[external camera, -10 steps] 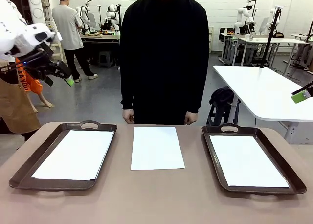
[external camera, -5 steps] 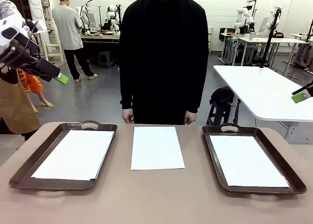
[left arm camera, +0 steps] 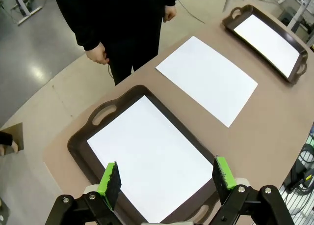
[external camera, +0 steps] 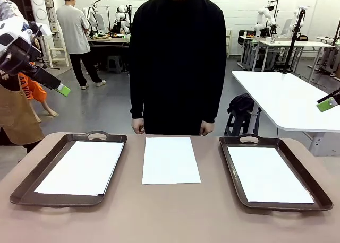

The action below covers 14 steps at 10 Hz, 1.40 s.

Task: Sort the A4 documents.
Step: Receive the A4 Paper.

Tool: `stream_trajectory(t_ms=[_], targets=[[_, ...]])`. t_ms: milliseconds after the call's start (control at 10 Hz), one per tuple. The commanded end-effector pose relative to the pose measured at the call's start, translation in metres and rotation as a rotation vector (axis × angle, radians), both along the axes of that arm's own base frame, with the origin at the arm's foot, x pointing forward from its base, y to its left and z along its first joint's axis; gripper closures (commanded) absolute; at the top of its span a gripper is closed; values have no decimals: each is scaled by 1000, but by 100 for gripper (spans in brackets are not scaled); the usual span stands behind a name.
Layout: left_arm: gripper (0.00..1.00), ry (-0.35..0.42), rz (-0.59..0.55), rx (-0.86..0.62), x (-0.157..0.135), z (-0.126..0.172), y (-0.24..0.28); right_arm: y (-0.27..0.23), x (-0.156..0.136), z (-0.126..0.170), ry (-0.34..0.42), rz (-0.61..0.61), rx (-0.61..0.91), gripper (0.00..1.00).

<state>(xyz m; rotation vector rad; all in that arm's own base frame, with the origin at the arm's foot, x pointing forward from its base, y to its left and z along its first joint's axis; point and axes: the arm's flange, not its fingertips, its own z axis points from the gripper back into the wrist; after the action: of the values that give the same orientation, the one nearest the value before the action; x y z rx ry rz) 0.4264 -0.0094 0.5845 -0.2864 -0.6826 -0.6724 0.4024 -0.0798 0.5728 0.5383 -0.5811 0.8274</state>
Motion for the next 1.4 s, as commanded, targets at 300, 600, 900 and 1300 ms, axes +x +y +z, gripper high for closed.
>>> stream_trajectory(t_ms=[300, 600, 900, 1300], targets=[[3, 8, -13, -8, 4, 0, 3, 0, 0, -1, -1, -2, 0, 0], [3, 1, -1, 3, 1, -1, 0, 0, 0, -1, -1, -2, 0, 0], [3, 1, -1, 3, 1, -1, 0, 0, 0, -1, -1, -2, 0, 0], [3, 1, -1, 3, 1, -1, 0, 0, 0, -1, -1, -2, 0, 0]])
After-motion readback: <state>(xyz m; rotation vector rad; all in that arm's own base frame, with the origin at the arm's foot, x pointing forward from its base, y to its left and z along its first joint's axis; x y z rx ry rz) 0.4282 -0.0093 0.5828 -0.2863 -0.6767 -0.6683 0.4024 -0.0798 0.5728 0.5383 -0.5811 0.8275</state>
